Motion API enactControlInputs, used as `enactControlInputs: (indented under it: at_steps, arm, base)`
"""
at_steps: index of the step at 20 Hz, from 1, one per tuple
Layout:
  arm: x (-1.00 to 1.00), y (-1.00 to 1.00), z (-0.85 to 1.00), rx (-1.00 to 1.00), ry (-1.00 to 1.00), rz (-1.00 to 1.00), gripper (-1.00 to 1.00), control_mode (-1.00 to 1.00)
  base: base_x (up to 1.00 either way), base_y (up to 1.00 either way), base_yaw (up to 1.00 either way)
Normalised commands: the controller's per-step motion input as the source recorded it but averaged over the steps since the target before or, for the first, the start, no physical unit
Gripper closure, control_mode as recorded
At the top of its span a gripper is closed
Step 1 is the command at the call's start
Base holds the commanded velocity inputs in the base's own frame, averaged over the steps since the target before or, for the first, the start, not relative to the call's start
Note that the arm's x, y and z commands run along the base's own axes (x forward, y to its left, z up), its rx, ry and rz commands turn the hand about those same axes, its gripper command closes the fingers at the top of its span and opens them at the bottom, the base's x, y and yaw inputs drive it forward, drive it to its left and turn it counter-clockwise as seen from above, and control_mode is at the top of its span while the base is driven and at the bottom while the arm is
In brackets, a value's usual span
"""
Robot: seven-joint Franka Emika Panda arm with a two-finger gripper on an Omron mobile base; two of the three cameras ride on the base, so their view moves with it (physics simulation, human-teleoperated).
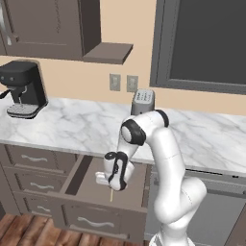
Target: Take a straw from the drawer in front and place it inside the glass cup on the dining counter.
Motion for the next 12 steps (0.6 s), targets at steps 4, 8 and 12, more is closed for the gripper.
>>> enactControlInputs:
  at_steps: [4, 8, 12]
  arm:
    - [-0.25, 0.0, 0.0, 0.01, -0.07, 0.0, 1.0, -1.0]
    - [-0.24, 0.0, 0.34, 0.06, -0.11, 0.0, 1.0, -1.0]
    - [-0.45, 0.0, 0.73, 0.08, -0.13, 0.0, 1.0, -1.0]
  base:
    - [0.0, 0.0, 0.0]
    - [0.0, 0.0, 0.0]
    - [0.0, 0.0, 0.0]
